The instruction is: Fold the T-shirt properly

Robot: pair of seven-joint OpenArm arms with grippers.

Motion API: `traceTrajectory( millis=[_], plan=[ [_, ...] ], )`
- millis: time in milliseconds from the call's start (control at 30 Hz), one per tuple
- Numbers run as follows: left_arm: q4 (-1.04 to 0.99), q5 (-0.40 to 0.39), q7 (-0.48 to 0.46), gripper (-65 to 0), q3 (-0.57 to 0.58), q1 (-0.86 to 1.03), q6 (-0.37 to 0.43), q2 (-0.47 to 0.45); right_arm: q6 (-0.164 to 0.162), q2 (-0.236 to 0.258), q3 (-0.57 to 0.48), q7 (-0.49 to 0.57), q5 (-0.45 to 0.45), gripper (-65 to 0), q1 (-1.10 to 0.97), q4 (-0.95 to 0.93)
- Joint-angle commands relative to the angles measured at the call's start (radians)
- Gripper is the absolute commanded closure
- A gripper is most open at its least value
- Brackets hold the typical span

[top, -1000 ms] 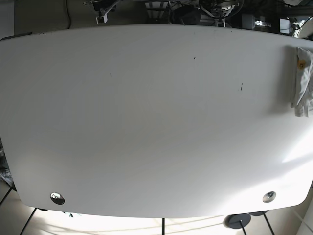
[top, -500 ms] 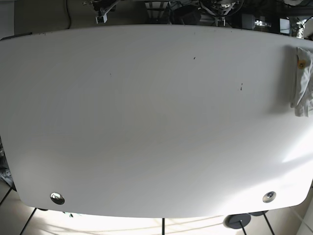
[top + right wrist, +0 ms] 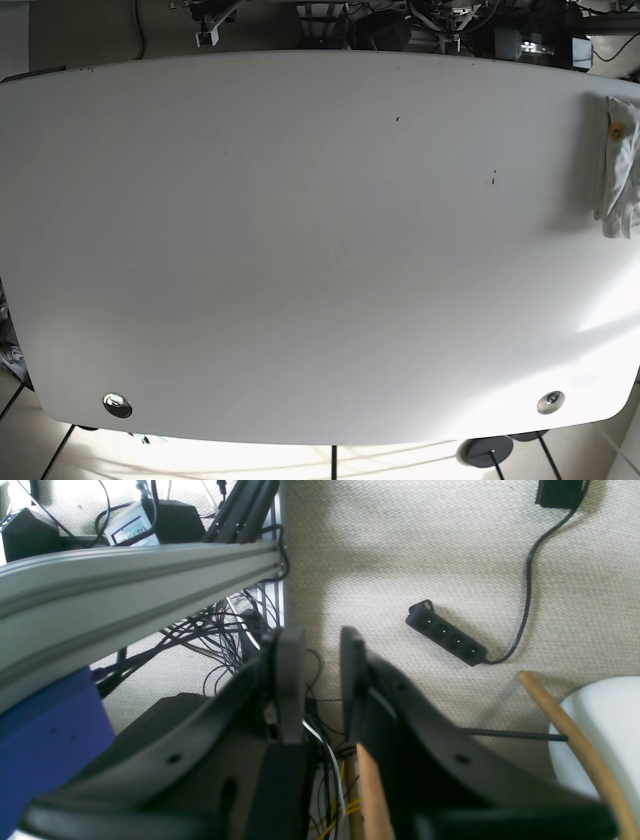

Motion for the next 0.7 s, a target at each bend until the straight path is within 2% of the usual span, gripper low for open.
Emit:
traceTrajectory(
  millis=[33, 700],
  plan=[
    [0.006, 0.000, -0.006, -24.1, 0.001, 0.005, 0.003, -0.003, 0.001, 0.007, 0.002, 0.015, 0.006, -11.9, -0.005, 0.004],
    [0.033, 0.008, -0.020, -24.1, 0.003, 0.030, -0.002, -0.007, 0.003, 0.010, 0.000, 0.033, 0.010, -12.0, 0.004, -0.010]
  ],
)
